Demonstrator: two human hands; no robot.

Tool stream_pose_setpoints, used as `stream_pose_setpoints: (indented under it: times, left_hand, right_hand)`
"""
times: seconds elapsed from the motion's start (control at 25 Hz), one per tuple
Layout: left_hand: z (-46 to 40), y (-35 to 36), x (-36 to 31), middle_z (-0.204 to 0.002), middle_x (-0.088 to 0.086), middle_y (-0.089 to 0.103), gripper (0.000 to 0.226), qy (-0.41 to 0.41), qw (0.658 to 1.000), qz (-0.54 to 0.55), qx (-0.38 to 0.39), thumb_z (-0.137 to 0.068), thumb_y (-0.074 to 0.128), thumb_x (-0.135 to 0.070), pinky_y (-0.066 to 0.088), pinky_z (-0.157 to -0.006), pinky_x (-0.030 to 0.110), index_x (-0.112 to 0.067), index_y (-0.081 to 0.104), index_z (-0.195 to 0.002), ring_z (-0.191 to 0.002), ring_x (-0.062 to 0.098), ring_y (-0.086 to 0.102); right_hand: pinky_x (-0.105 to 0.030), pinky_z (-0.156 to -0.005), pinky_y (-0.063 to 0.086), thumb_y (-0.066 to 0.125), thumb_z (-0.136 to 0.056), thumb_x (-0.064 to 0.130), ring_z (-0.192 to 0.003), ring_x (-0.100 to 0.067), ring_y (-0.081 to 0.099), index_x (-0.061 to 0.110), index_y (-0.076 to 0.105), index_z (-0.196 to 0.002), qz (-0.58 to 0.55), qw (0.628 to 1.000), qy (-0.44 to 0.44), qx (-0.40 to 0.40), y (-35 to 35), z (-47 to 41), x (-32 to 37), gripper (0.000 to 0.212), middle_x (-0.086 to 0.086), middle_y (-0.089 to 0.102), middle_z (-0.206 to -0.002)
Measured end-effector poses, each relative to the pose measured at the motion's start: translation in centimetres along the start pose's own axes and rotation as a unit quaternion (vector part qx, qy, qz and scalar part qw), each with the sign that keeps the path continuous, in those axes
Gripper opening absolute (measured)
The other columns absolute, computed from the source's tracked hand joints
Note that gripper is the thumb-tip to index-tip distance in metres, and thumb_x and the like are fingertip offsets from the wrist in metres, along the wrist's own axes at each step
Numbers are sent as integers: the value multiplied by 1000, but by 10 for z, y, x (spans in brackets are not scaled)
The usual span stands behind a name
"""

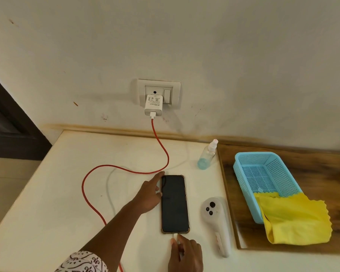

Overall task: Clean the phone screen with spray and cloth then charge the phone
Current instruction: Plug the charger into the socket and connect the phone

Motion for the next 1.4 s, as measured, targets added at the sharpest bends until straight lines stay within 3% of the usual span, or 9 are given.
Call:
stream_pose_setpoints:
  times: [0.08,0.24,0.4,0.52,0.72,0.88,1.12,1.28,1.4]
  left_hand:
    - [1,2,0,-134,12,43,69,-8,1000,6,-3,-92,52,-1,41,-92,21,-27,18,-147,-119,21,47]
    - [1,3,0,-132,12,43,70,-12,1000,9,-4,-93,51,-2,41,-93,22,-27,17,-147,-119,21,47]
    - [1,3,1,-138,9,40,69,-3,1000,6,6,-93,51,-2,40,-95,23,-26,16,-148,-120,20,46]
    - [1,2,0,-144,6,36,69,5,1000,8,9,-93,51,-2,40,-97,25,-24,15,-148,-121,19,45]
    - [0,2,1,-148,4,32,71,8,1000,10,6,-93,53,-2,40,-97,25,-24,14,-148,-121,17,46]
    - [0,2,1,-150,1,29,71,15,1000,9,4,-93,53,-2,39,-96,22,-22,13,-148,-121,17,46]
    - [4,-3,1,-148,1,33,71,36,998,52,-17,-90,57,-1,40,-96,21,-17,18,-147,-114,14,48]
    - [16,-8,15,-137,9,49,63,21,981,180,-71,-83,63,5,47,-81,9,-7,37,-139,-112,16,52]
    - [22,-2,23,-139,8,47,64,23,976,211,-56,-83,64,3,42,-90,11,-8,37,-139,-127,22,46]
  right_hand:
    - [-29,-57,56,92,-45,16,-55,-19,63,9,74,-71,-10,997,80,2,2,-1,-13,33,-4,69,-59]
    - [-21,-101,40,53,-89,40,-102,-10,55,24,58,-119,1,978,187,88,10,-1,-26,35,3,65,-114]
    - [-19,-93,46,56,-85,44,-81,-3,56,26,44,-122,-23,960,223,167,9,-2,-25,43,8,66,-96]
    - [-22,-78,49,68,-71,52,-77,-10,60,23,15,-135,-67,958,206,189,2,-15,-19,89,5,62,-91]
    - [-26,-83,51,26,-71,83,-90,-11,59,20,2,-145,162,953,72,244,-13,-53,8,100,1,64,-112]
    - [-31,-88,51,30,-74,79,-106,-19,59,20,30,-135,173,960,43,215,-14,-69,15,85,-2,61,-120]
    - [-29,-95,47,39,-94,41,-114,-19,52,24,38,-135,28,990,90,106,-15,-75,7,44,-6,52,-128]
    - [-26,-93,48,40,-96,25,-113,-16,51,25,39,-135,2,990,107,94,-12,-76,2,38,-4,52,-127]
    - [-26,-93,48,39,-97,21,-113,-16,51,22,42,-132,-11,989,124,81,-12,-75,0,35,-3,53,-126]
Point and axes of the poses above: each hand's wrist, its own z-axis away from the middle knuckle, its own y-axis out of the palm, x = y × z, the point moved 8 cm from there along -z, towards the middle knuckle
